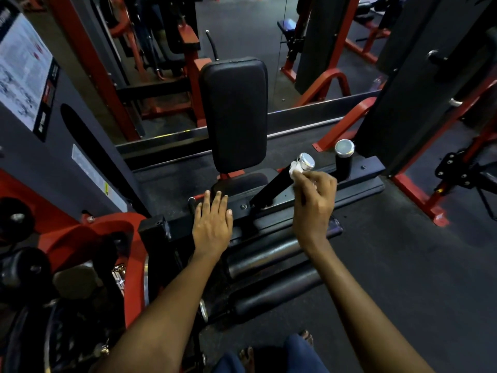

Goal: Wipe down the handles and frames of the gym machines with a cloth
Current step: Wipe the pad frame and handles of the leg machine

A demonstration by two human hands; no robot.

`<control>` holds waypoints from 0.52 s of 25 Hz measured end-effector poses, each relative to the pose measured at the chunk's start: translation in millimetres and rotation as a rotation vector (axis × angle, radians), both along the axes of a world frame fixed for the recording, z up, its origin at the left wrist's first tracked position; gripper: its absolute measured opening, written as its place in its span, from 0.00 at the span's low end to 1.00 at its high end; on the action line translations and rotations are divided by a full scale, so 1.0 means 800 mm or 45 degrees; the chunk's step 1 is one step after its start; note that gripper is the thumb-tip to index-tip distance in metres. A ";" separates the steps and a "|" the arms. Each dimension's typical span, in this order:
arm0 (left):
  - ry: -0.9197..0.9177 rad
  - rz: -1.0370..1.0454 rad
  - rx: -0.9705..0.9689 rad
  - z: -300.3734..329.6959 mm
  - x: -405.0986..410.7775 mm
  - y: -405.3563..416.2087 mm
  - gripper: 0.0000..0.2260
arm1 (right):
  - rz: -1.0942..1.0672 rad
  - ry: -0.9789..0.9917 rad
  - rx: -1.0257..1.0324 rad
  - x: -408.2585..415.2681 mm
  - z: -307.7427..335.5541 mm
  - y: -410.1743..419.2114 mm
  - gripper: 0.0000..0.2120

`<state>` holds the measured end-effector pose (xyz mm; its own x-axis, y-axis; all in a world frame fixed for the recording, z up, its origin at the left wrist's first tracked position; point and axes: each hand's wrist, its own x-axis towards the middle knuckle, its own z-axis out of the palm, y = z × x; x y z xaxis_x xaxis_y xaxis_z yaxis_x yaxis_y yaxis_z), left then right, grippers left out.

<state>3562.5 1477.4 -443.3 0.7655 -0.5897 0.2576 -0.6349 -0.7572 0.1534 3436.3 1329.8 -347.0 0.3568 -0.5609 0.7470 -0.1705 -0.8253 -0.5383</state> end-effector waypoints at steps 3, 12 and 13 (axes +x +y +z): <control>-0.005 -0.014 0.011 0.000 -0.002 0.002 0.24 | 0.145 0.422 -0.185 0.008 -0.041 -0.005 0.10; 0.045 -0.010 0.023 0.001 -0.001 0.004 0.25 | 0.196 0.450 0.050 0.000 -0.025 -0.014 0.13; 0.037 -0.005 0.043 0.000 -0.002 0.004 0.26 | 0.269 0.638 -0.071 0.003 -0.041 -0.008 0.14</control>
<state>3560.5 1480.3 -443.2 0.7701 -0.6006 0.2149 -0.6335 -0.7598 0.1466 3439.0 1323.5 -379.7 0.7774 -0.4032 0.4828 -0.2227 -0.8943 -0.3881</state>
